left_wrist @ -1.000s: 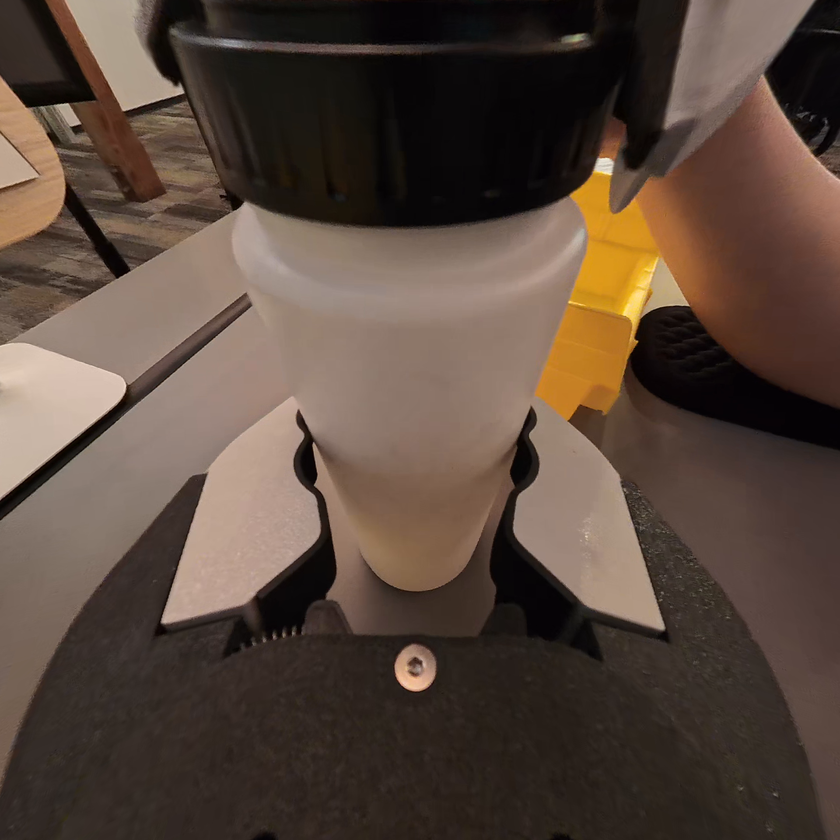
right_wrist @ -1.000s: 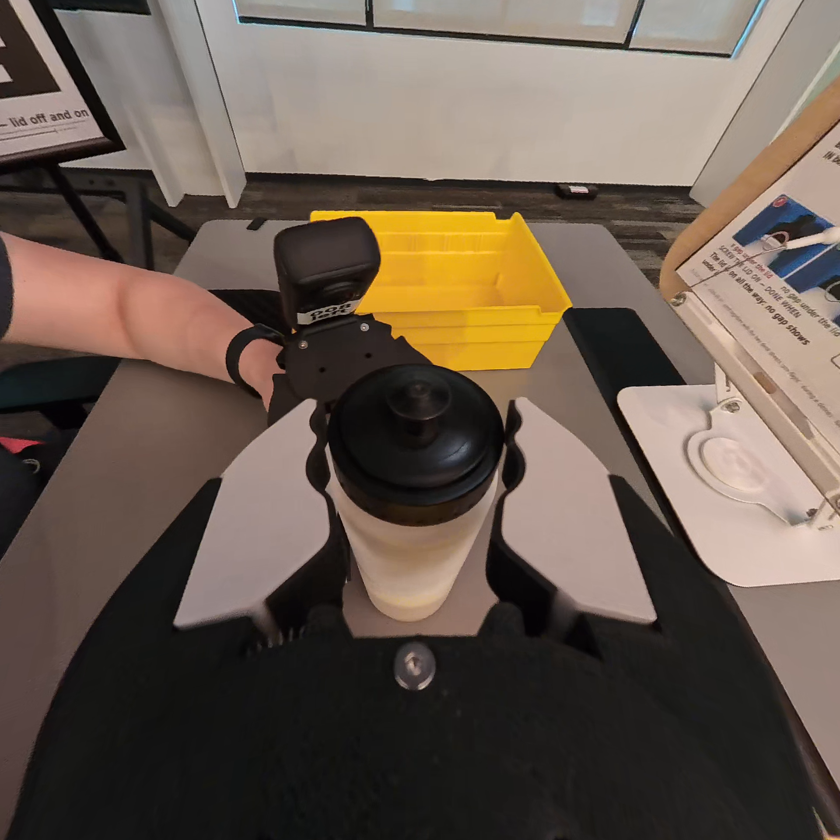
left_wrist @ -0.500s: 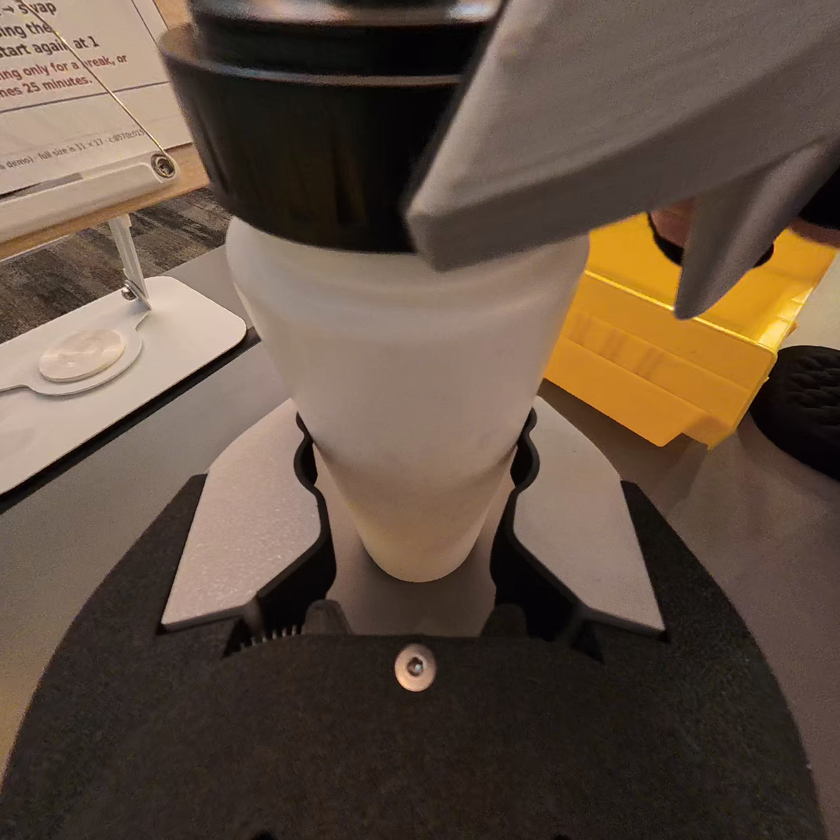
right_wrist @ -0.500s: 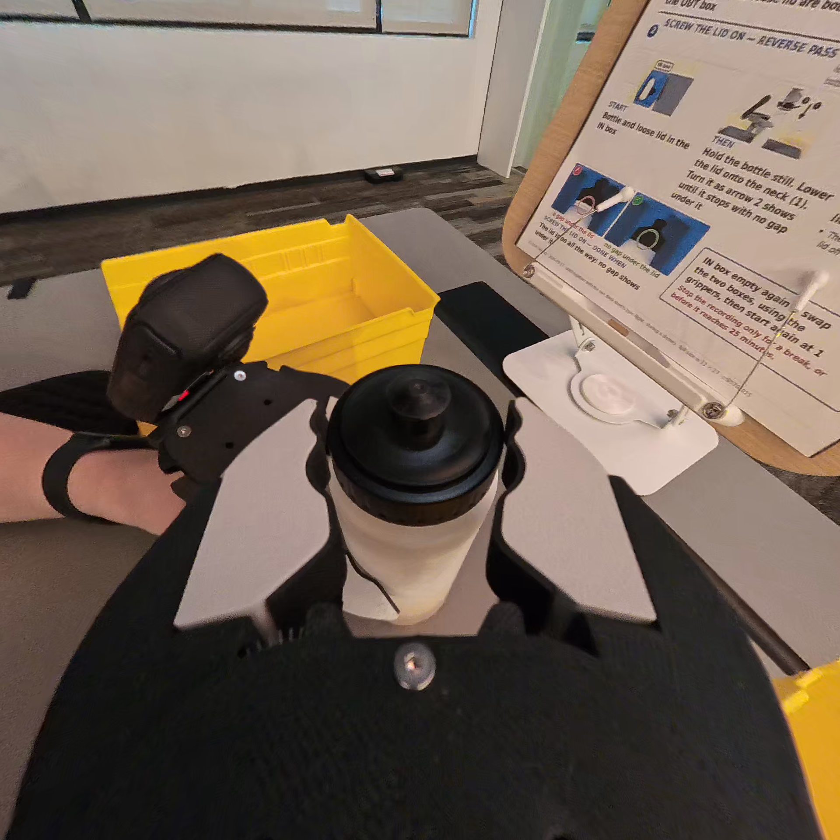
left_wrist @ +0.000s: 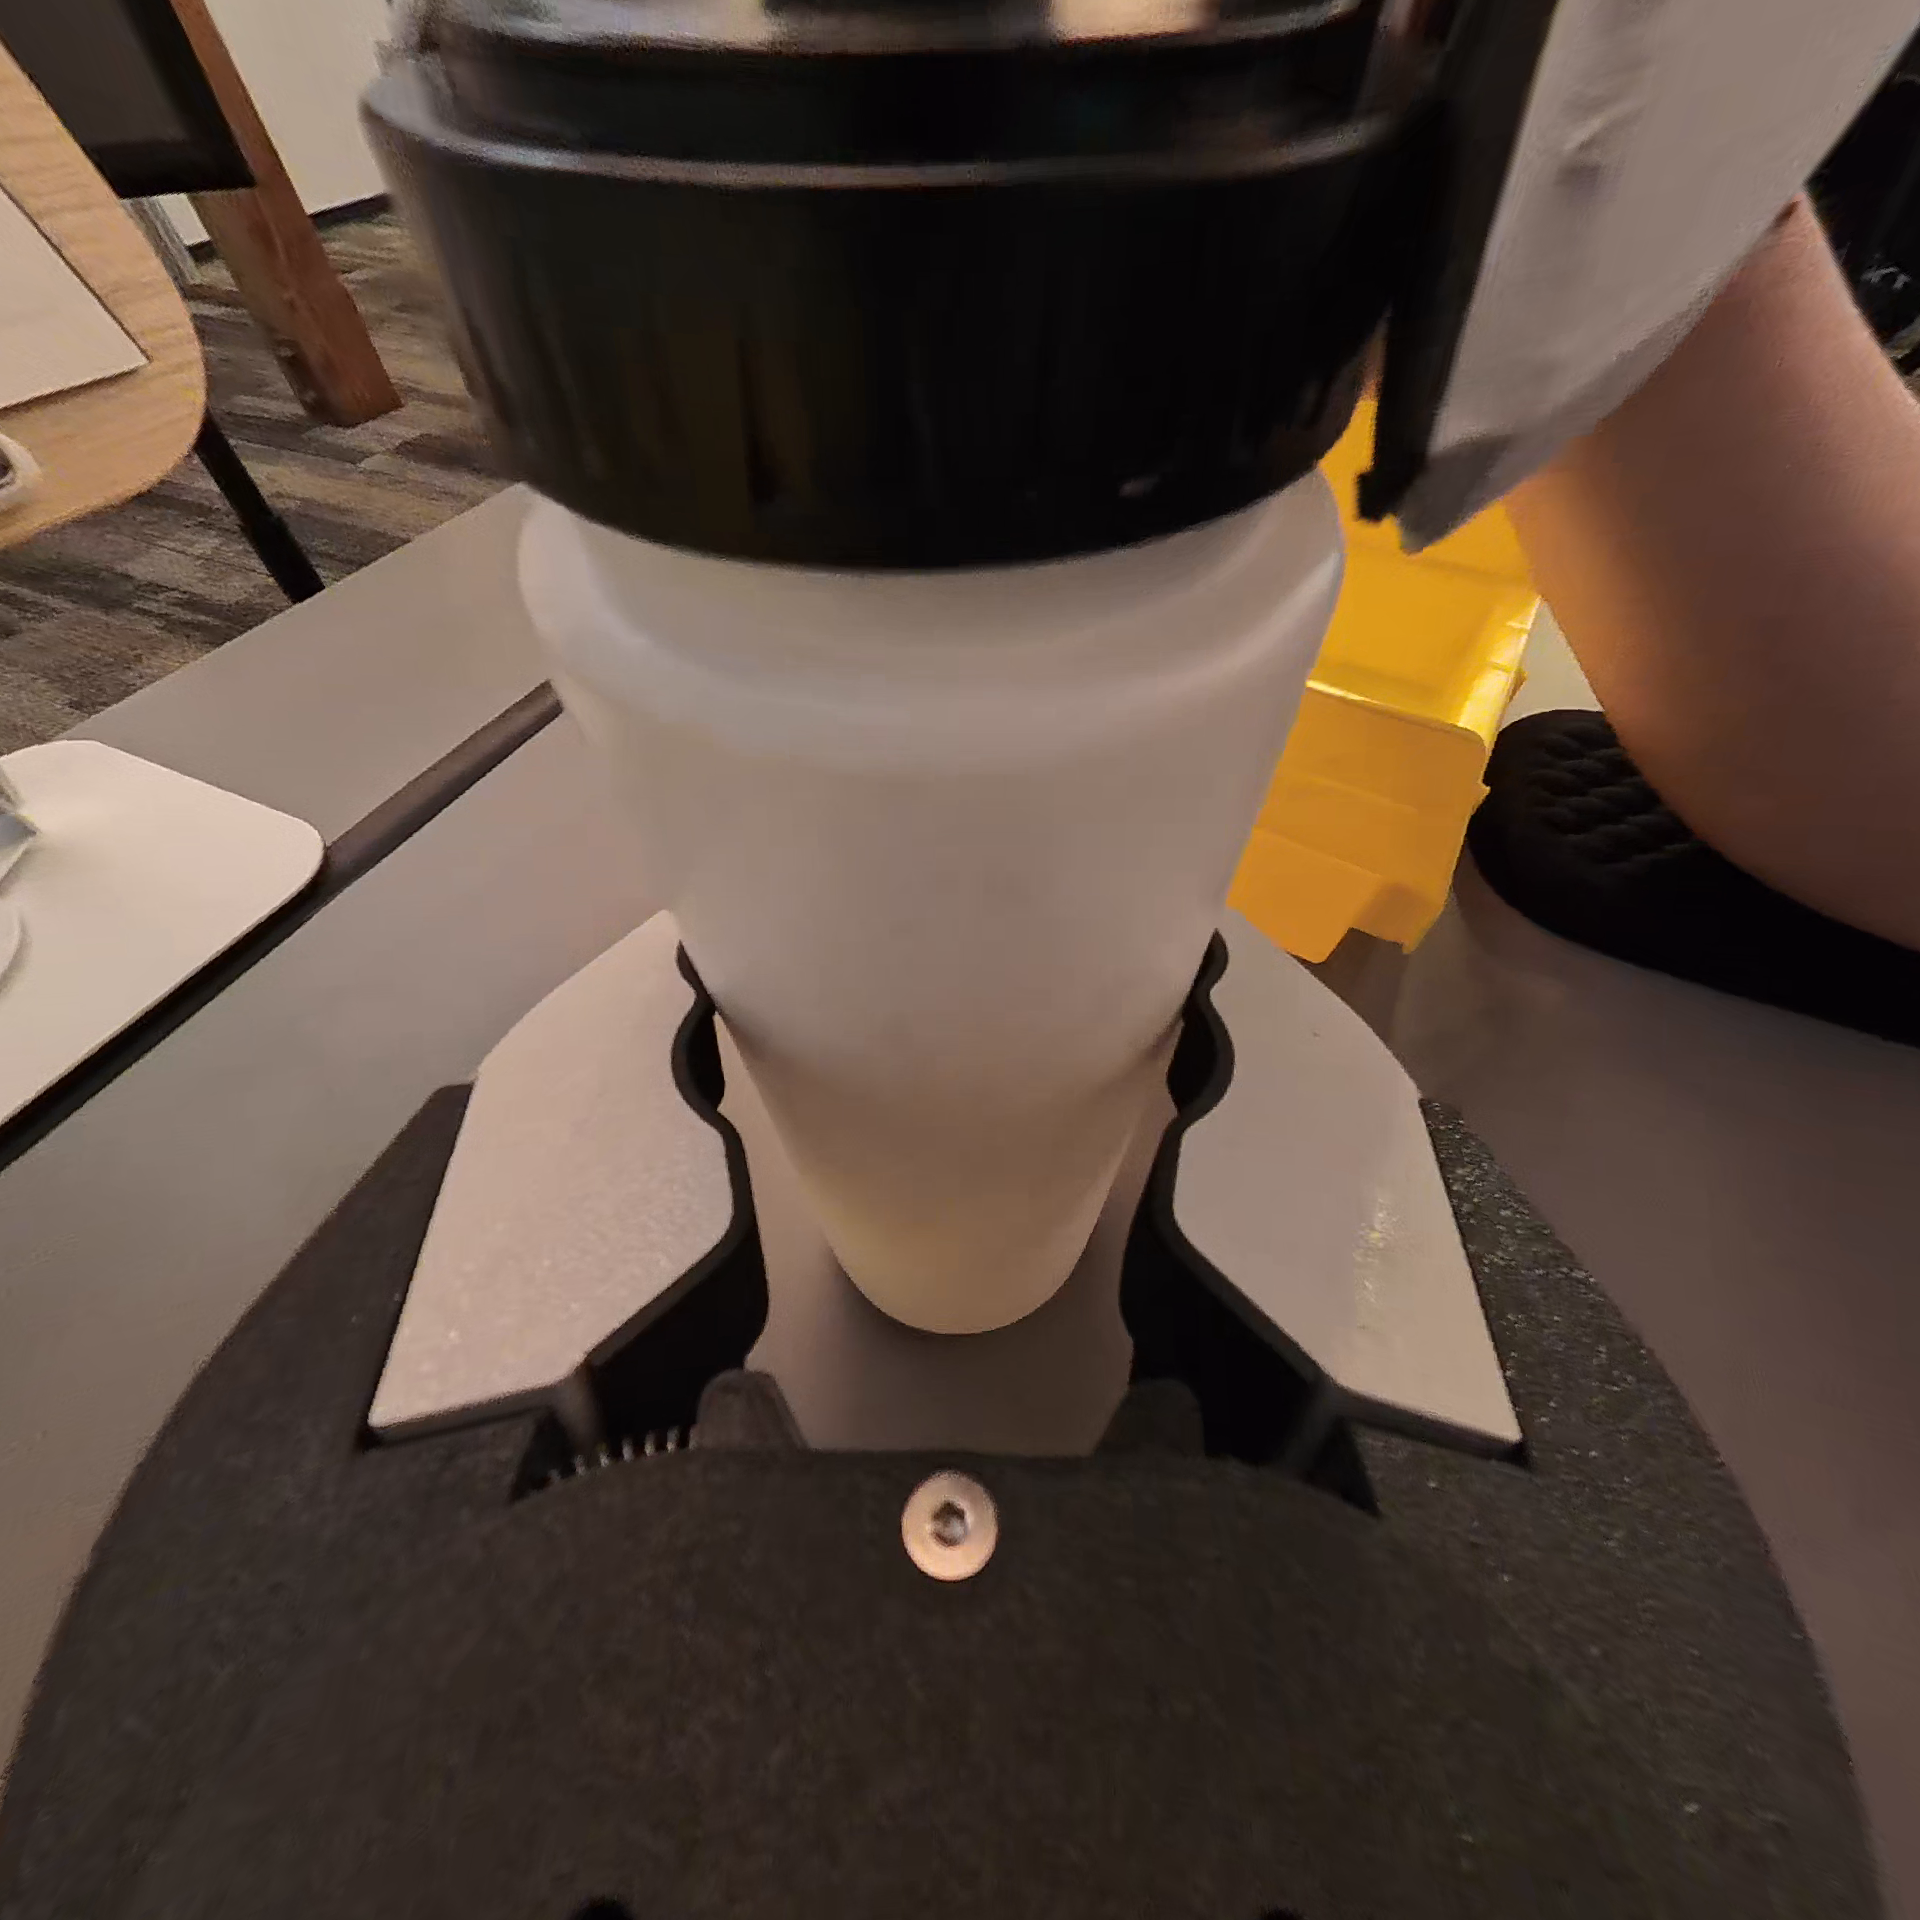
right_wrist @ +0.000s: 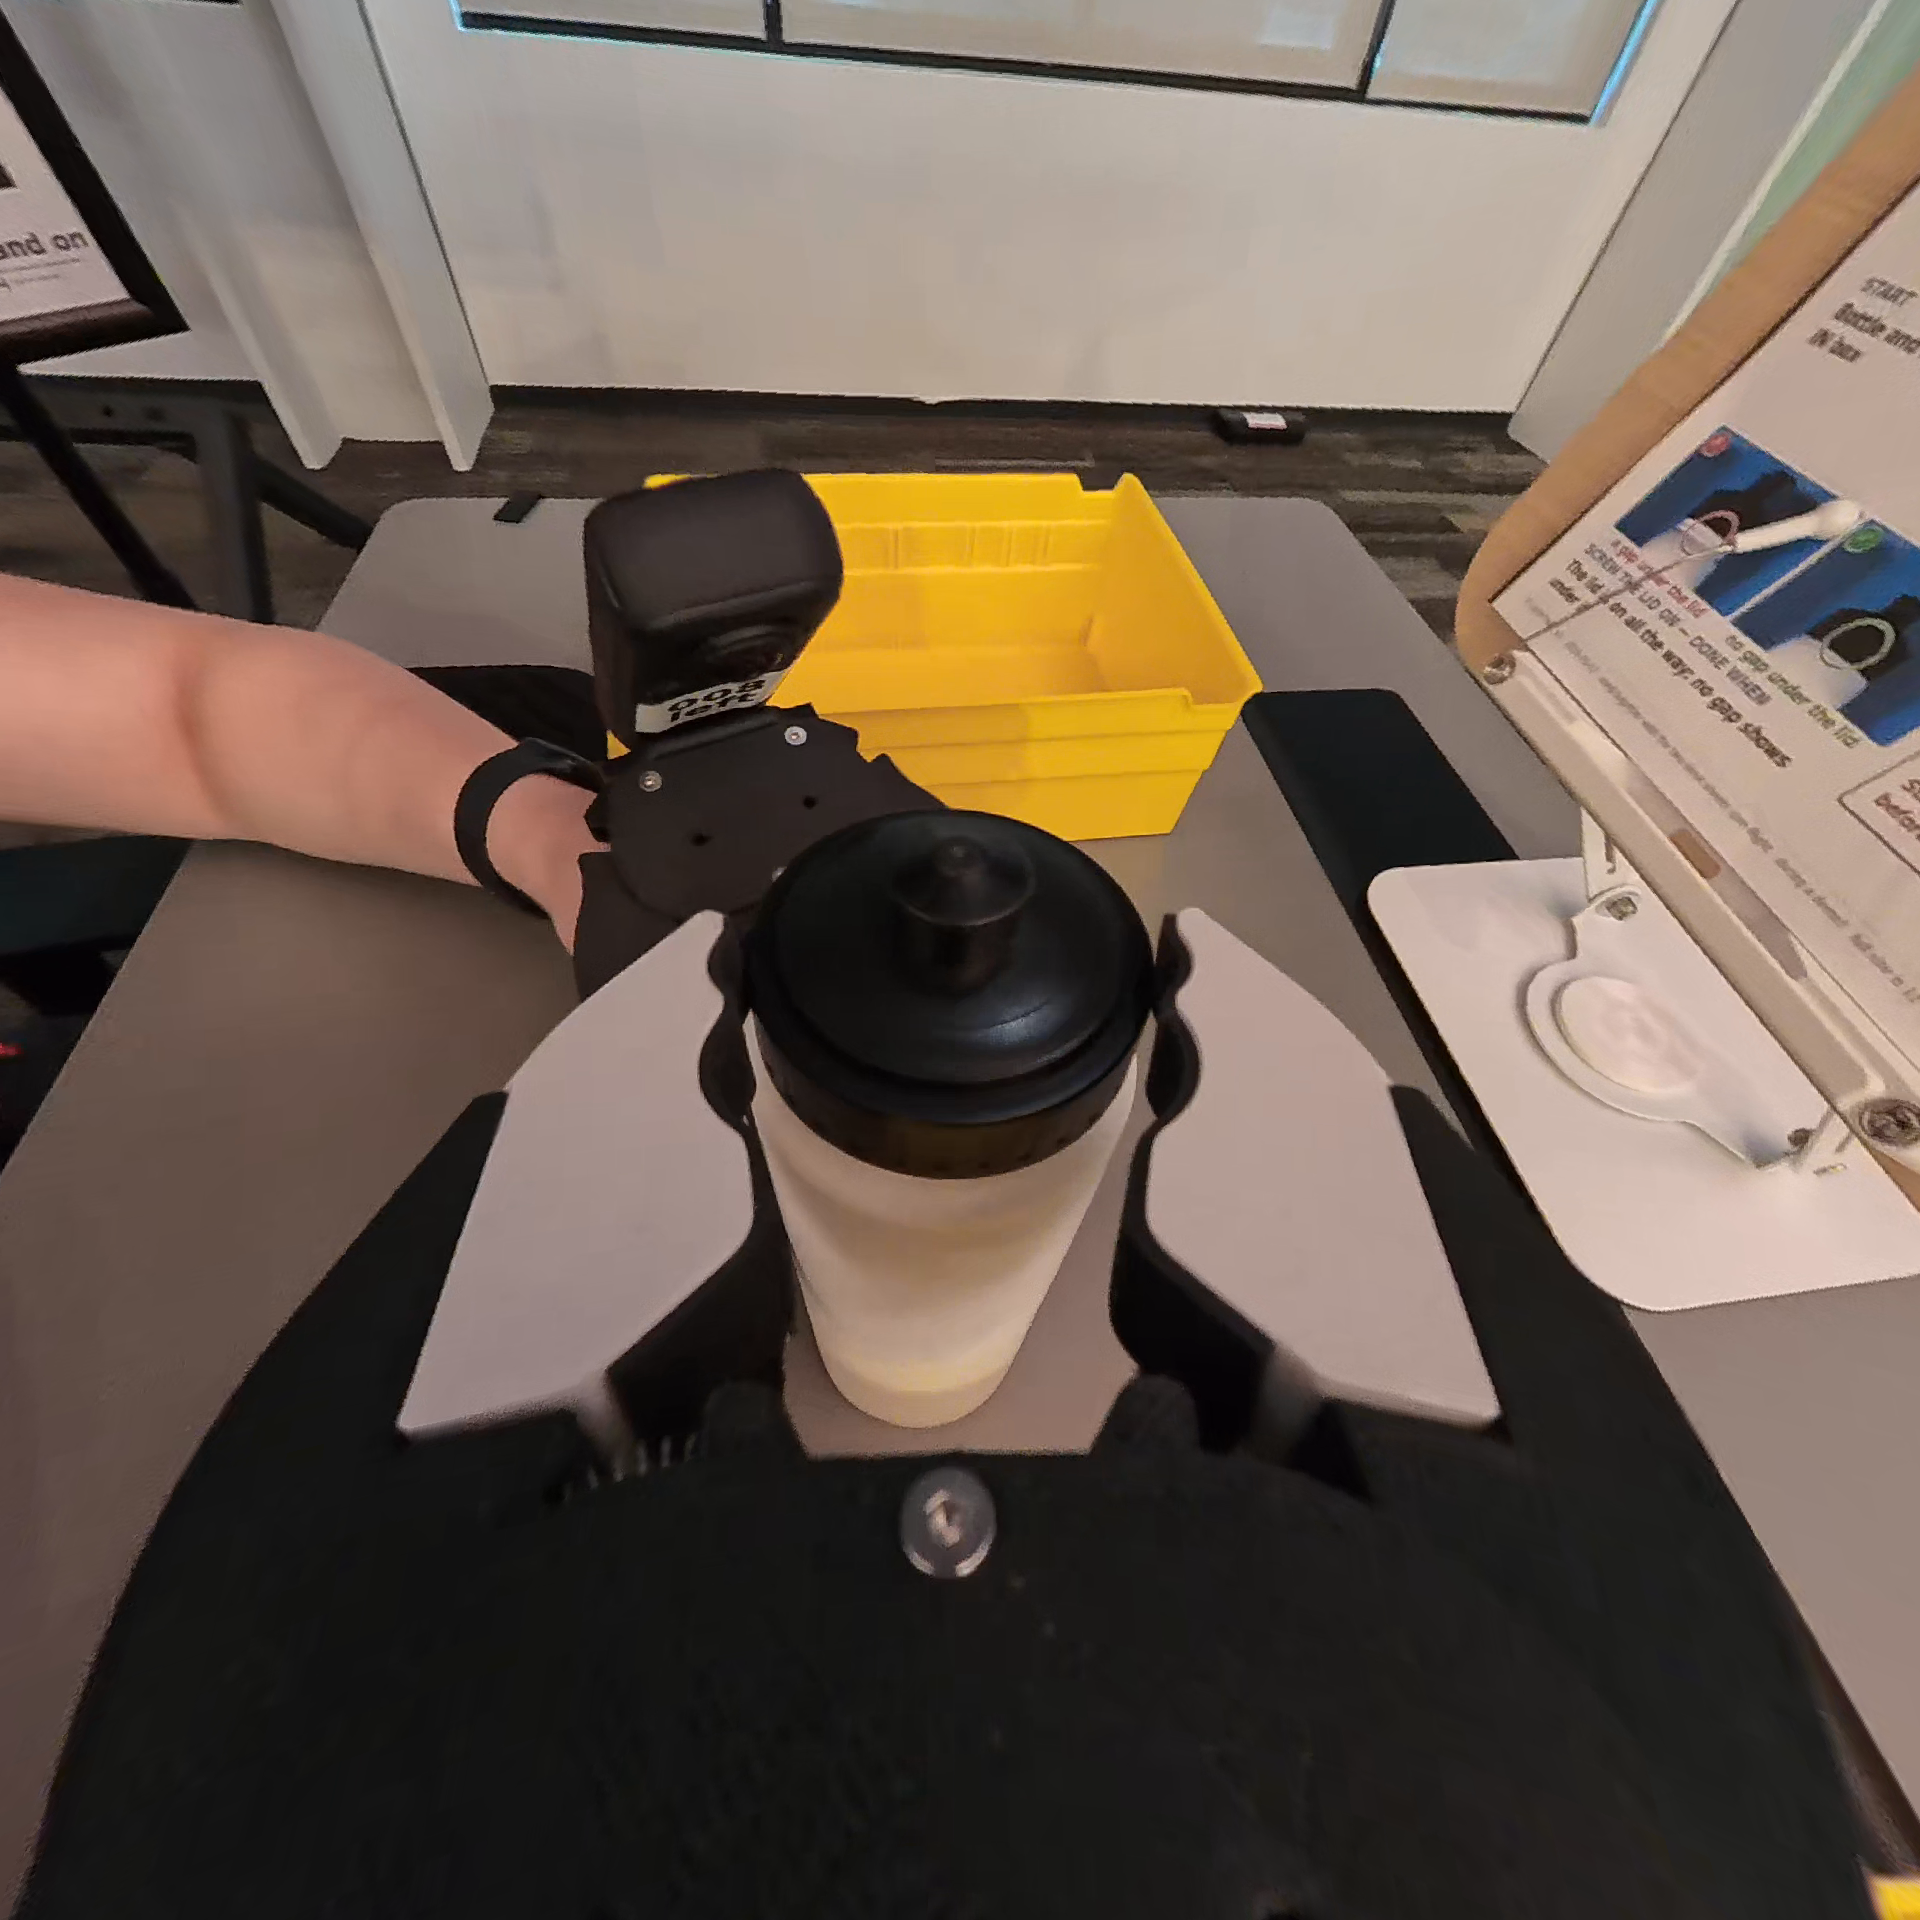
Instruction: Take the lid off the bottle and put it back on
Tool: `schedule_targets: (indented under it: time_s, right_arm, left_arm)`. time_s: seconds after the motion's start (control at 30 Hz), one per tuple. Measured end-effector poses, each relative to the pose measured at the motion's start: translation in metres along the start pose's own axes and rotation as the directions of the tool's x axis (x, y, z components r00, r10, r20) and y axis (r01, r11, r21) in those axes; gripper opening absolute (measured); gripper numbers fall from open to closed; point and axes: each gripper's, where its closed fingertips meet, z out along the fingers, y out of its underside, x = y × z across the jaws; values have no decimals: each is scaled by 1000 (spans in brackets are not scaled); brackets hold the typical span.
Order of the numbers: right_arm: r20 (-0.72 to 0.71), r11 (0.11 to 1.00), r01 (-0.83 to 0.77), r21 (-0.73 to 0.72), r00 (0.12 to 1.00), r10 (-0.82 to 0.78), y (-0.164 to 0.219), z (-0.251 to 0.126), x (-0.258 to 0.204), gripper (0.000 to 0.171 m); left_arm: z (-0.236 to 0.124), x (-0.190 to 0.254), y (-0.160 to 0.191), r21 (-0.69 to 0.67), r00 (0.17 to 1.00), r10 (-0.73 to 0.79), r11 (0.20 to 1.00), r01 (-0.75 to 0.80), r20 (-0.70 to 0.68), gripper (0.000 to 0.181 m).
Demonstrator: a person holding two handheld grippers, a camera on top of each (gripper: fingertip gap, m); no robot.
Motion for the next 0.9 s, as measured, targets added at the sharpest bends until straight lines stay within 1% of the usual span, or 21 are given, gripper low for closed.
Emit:
schedule_targets:
  time_s: [0.07,0.2,0.33,0.43,0.5,0.57,0.63,0.67,0.73,0.77,0.8,0.9]
  right_arm:
    - [-49,1000,-20,-8,999,19,-1,4,5,76]
    - [-203,997,-69,-21,977,63,-5,15,18,76]
    - [-374,992,-125,12,919,121,-7,23,30,76]
    - [-426,991,-126,34,896,128,-9,26,33,76]
    - [-396,996,-92,-9,915,81,-7,25,30,76]
    - [-327,997,-62,-45,944,44,-4,22,27,78]
    - [-234,999,-41,-32,972,33,-5,15,21,78]
    - [-194,999,-27,-23,981,22,-5,12,19,81]
    - [-127,1000,0,-7,992,-1,-4,4,14,80]
    - [-94,1000,9,11,995,-8,-6,2,11,79]
    - [-49,1000,10,16,999,-9,-5,2,5,74]
    - [-5,1000,17,21,1000,-17,-5,0,-1,74]
  left_arm:
    - [-1,-7,0,-3,999,-23,1000,23,45,86]
    - [-5,-22,1,3,989,-70,998,70,128,86]
    - [-9,-33,2,12,980,-108,994,108,168,86]
    - [-10,-34,2,14,979,-117,993,117,166,86]
    - [-10,-33,2,7,982,-100,995,101,162,86]
    - [-7,-29,3,-8,987,-64,998,66,148,86]
    - [-4,-23,3,-21,991,-22,999,25,130,86]
    - [-3,-18,2,-20,994,-18,1000,20,109,86]
    - [-1,-10,1,-15,998,-13,1000,14,65,86]
    - [0,-6,1,-13,999,-8,1000,8,39,86]
    - [1,-3,1,-13,1000,1,1000,0,20,86]
    - [1,2,1,-13,1000,16,1000,-16,-12,86]
